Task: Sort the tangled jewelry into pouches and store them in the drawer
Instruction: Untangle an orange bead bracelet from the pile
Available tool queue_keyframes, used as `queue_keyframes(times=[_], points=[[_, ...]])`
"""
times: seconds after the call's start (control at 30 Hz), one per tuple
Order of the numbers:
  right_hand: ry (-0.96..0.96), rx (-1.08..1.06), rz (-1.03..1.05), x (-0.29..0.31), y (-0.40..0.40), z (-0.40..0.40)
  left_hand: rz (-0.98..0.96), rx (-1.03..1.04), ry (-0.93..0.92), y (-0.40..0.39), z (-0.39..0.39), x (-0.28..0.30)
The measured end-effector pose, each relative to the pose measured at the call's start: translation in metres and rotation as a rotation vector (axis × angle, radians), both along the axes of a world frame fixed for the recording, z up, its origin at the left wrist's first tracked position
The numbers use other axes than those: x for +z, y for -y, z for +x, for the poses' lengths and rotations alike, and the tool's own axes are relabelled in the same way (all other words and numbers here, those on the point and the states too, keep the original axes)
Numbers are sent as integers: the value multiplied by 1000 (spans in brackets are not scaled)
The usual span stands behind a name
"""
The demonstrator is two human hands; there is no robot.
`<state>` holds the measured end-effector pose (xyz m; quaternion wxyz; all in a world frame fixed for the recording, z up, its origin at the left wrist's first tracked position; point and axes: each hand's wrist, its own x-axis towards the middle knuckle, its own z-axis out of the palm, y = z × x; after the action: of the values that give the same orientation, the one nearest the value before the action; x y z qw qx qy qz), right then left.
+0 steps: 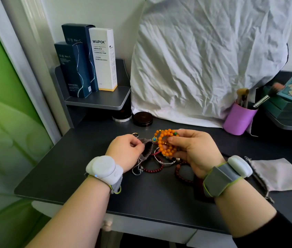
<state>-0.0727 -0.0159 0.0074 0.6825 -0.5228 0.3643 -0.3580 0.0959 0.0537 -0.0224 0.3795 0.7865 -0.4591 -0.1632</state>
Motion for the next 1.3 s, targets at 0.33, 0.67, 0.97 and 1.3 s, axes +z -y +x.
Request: queue_keyframes(times=[0.33,0.67,0.97,1.3], points=[[-64,66,22,5,-2,46,-198,79,-331,-6,13,6],[-400,119,-153,12,1,56,-290,33,-227,-9,17,10],[-303,69,13,18,2,65,-276,-49,-145,-10,14,4],[-284,121,-33,17,-1,68,-319,33,-340,-9,22,2]])
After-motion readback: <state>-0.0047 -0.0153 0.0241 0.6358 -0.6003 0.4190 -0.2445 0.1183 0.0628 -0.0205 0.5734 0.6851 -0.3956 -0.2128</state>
